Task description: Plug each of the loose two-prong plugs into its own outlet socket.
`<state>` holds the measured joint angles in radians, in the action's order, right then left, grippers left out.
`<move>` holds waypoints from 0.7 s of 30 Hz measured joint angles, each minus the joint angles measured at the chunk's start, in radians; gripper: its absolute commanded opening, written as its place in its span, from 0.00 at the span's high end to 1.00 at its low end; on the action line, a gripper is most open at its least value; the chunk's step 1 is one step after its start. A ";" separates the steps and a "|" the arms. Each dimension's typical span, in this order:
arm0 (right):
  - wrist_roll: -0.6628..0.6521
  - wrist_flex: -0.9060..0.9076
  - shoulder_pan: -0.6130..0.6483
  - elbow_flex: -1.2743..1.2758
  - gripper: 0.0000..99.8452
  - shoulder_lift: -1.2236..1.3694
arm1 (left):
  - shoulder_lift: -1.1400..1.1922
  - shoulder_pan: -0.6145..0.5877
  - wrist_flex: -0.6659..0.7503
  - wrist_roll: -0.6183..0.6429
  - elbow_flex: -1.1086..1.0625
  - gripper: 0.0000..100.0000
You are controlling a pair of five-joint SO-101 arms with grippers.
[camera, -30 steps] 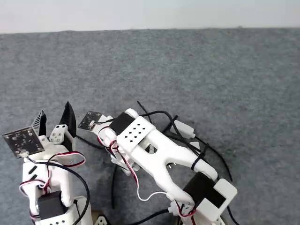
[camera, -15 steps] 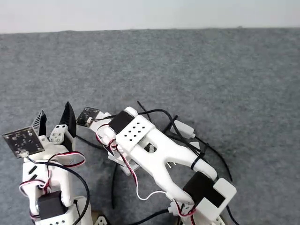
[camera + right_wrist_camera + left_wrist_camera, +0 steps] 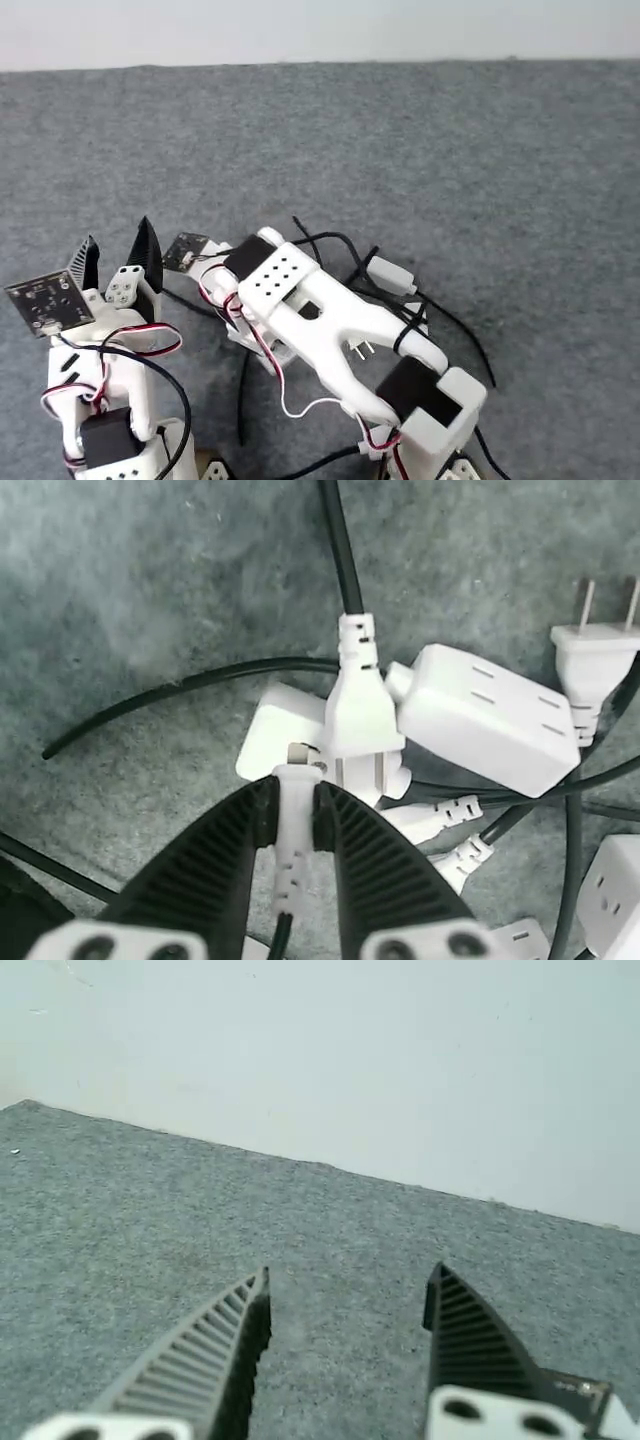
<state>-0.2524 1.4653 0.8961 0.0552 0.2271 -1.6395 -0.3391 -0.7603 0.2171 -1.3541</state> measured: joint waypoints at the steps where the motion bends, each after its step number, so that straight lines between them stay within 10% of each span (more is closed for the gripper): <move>1: 0.002 0.000 0.000 -0.002 0.99 0.002 | 0.000 0.000 0.000 0.000 0.000 0.75; 21: 0.006 0.014 -0.038 -0.002 0.99 0.017 | 0.000 0.000 0.000 0.000 0.000 0.75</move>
<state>-0.2463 1.4791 0.8577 0.0537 0.2440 -1.6395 -0.3391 -0.7603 0.2171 -1.3541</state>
